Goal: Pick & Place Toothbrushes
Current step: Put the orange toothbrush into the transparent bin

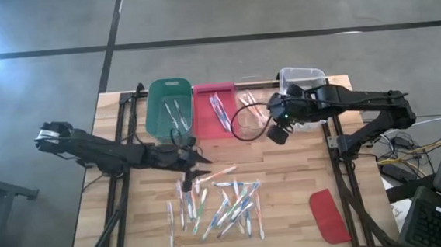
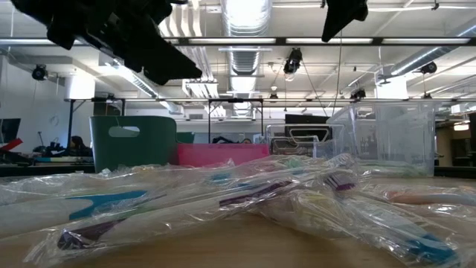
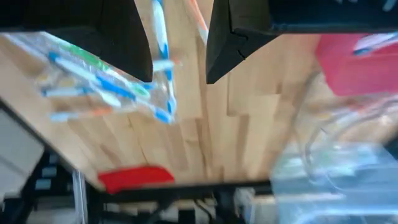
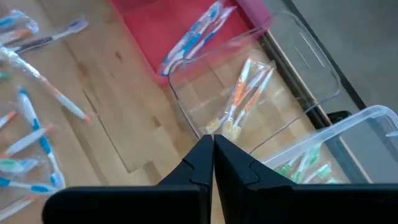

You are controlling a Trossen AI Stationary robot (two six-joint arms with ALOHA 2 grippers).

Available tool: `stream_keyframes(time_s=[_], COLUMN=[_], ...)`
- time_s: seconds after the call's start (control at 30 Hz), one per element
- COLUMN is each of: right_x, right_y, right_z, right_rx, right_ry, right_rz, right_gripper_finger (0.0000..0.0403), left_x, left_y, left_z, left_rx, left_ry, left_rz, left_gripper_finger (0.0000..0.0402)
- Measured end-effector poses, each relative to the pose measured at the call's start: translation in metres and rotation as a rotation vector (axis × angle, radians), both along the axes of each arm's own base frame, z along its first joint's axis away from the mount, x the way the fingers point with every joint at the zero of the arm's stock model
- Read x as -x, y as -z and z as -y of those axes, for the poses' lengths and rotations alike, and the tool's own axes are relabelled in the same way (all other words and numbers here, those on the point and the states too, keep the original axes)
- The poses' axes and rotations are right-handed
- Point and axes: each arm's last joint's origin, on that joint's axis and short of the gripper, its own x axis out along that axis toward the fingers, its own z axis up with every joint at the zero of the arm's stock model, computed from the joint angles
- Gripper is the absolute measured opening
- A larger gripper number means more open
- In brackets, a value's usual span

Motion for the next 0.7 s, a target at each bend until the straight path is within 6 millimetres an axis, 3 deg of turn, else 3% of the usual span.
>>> stream_keyframes(time_s=[0.17,0.37,0.57,0.7], right_x=[0.004,0.002,0.001,-0.002], right_y=[-0.002,0.008,0.033,0.054], right_z=[-0.022,-0.067,-0.11,-0.131], right_rx=[0.013,-0.053,-0.12,-0.189], right_ry=[0.023,-0.008,0.006,0.051], right_rz=[0.04,0.078,0.058,0.009], right_gripper_finger=[0.0009,0.0008,0.0008,0.0008], left_x=[-0.016,-0.027,-0.01,0.009], left_y=[-0.004,-0.012,-0.048,-0.052], left_z=[0.009,0.01,0.007,0.006], left_rx=[-0.031,-0.037,-0.022,-0.04], left_ry=[0.035,0.028,-0.027,-0.028], left_rz=[-0.061,-0.082,-0.105,-0.037], left_gripper_finger=[0.0155,0.0155,0.0155,0.0155])
